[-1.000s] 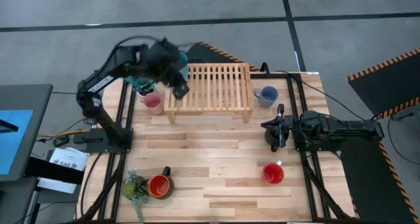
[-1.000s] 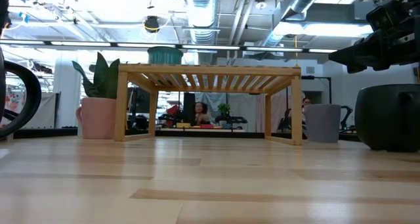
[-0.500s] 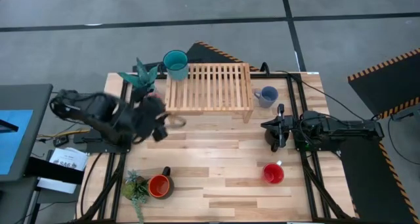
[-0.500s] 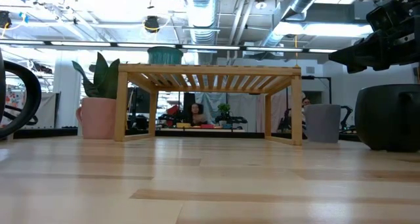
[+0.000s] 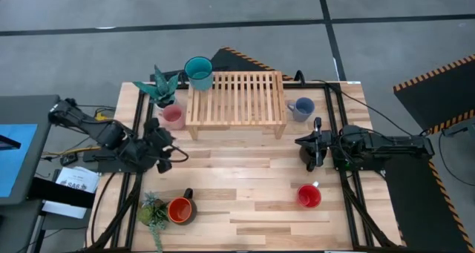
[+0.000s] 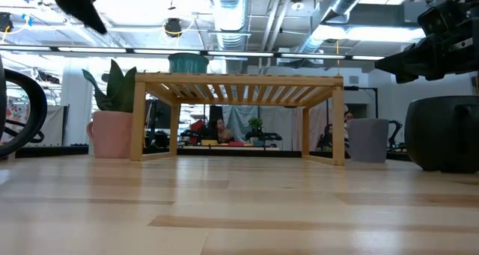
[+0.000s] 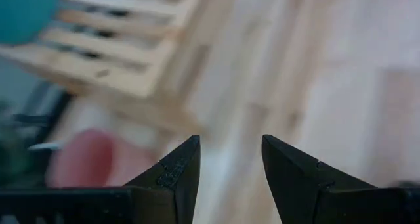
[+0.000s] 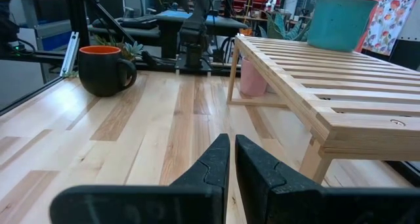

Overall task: Place coffee mugs
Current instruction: Put the pink mug onto the shelf

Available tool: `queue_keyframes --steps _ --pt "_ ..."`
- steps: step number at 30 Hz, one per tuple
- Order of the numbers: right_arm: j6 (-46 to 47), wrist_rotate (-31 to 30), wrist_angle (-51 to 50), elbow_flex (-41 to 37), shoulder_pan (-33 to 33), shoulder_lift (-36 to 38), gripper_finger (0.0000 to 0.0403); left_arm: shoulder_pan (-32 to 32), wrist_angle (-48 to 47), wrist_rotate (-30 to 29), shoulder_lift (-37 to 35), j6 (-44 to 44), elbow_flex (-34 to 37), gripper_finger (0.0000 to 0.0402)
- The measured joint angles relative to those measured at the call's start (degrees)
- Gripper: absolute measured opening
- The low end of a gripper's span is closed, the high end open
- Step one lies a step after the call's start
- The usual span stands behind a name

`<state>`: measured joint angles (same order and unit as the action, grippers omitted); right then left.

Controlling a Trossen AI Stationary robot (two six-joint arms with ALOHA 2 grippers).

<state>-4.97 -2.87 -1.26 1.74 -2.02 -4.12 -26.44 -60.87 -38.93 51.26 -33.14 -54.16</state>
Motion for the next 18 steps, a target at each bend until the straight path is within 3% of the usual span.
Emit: queue_keyframes --steps 4,9,18 --pt "0.0 0.0 0.0 0.0 0.0 0.0 0.0052 2.6 -2.5 -4.4 -1.8 9.5 4.1 0.0149" --pt "0.0 0.0 0.0 0.0 0.0 0.0 0.0052 6.2 -2.4 -4.0 -1.4 22.0 8.4 0.0149" --pt "0.0 0.0 0.0 0.0 0.0 0.0 0.0052 15.1 -1.9 -7.1 4.5 20.2 10.5 0.0147"
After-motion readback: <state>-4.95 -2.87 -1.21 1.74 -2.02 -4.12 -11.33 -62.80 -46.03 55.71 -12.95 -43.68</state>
